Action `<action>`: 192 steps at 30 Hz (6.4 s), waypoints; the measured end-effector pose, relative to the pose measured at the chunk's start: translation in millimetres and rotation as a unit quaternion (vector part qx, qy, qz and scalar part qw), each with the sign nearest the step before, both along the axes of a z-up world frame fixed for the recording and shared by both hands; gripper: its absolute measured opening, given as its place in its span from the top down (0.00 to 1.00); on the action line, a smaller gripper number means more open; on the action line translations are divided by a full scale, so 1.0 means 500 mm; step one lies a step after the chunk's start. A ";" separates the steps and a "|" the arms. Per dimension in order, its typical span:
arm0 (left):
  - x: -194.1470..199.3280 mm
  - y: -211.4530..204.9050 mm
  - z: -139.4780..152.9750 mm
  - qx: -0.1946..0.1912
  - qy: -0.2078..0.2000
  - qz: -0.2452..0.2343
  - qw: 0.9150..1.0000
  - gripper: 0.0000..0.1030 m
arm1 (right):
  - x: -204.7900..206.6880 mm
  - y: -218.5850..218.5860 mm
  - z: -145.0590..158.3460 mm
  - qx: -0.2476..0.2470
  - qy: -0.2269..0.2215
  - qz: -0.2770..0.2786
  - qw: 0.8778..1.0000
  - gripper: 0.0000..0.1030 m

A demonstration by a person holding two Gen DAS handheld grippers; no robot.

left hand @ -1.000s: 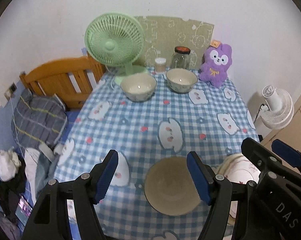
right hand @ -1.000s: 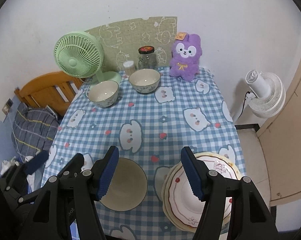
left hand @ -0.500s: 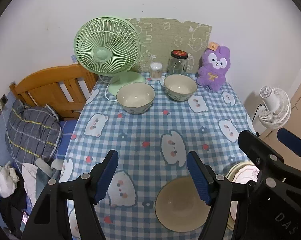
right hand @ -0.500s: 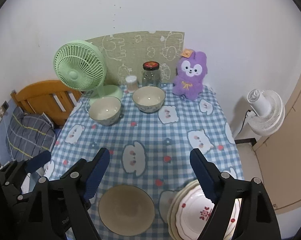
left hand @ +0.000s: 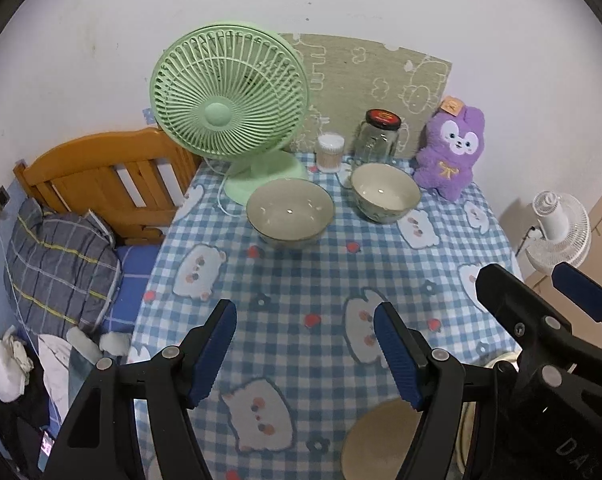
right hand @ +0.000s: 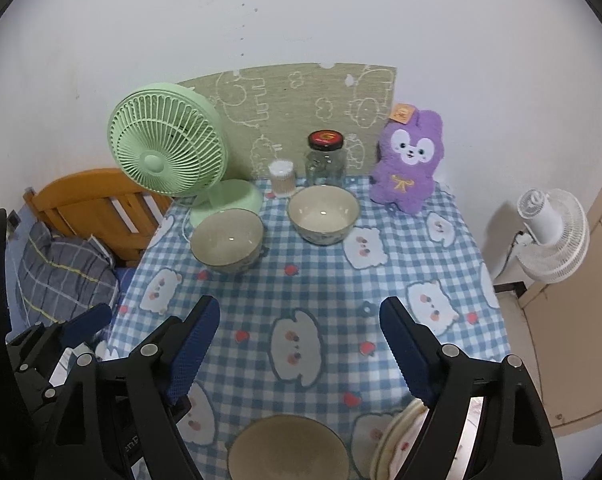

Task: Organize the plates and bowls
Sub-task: 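Pull both grippers back and move them toward the green-rim bowl by the fan, then grasp the green-rim bowl rim between the left and right grippers, then lift the green-rim bowl with both grippers and carry it toward the plate stack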

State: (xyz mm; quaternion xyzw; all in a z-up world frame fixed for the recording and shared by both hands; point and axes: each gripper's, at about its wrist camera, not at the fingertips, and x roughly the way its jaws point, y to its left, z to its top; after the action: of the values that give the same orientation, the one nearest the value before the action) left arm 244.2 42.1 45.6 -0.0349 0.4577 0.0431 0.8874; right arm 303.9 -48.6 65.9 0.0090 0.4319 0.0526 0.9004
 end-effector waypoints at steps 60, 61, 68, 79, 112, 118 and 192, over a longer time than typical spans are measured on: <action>0.393 0.152 -0.285 0.001 0.032 -0.007 0.999 0.34 | 0.422 0.148 -0.327 -0.012 0.059 -0.015 0.998 0.16; 0.397 0.152 -0.291 0.001 0.035 -0.005 0.999 0.34 | 0.425 0.148 -0.331 -0.014 0.060 -0.015 0.998 0.17; 0.418 0.154 -0.312 0.017 0.042 0.002 0.999 0.41 | 0.443 0.151 -0.353 -0.018 0.068 -0.017 0.997 0.36; 0.425 0.159 -0.329 0.025 0.056 0.012 0.998 0.77 | 0.453 0.159 -0.375 -0.015 0.083 -0.014 0.996 0.77; 0.378 0.114 -0.292 0.043 0.065 -0.001 0.997 0.85 | 0.385 0.145 -0.333 -0.021 0.096 -0.018 0.995 0.84; 0.347 0.096 -0.268 0.041 0.061 0.000 0.997 0.85 | 0.353 0.128 -0.308 -0.019 0.091 -0.022 0.995 0.84; -0.138 -0.174 -0.100 0.036 0.028 0.025 0.999 0.85 | -0.170 -0.120 -0.124 -0.009 0.072 -0.024 0.997 0.84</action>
State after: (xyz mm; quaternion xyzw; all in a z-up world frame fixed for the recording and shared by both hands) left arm 175.4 -44.8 -4.3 -0.0127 0.4797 0.0827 0.8734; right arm 218.7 -108.4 4.1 0.0148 0.4954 0.0261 0.8681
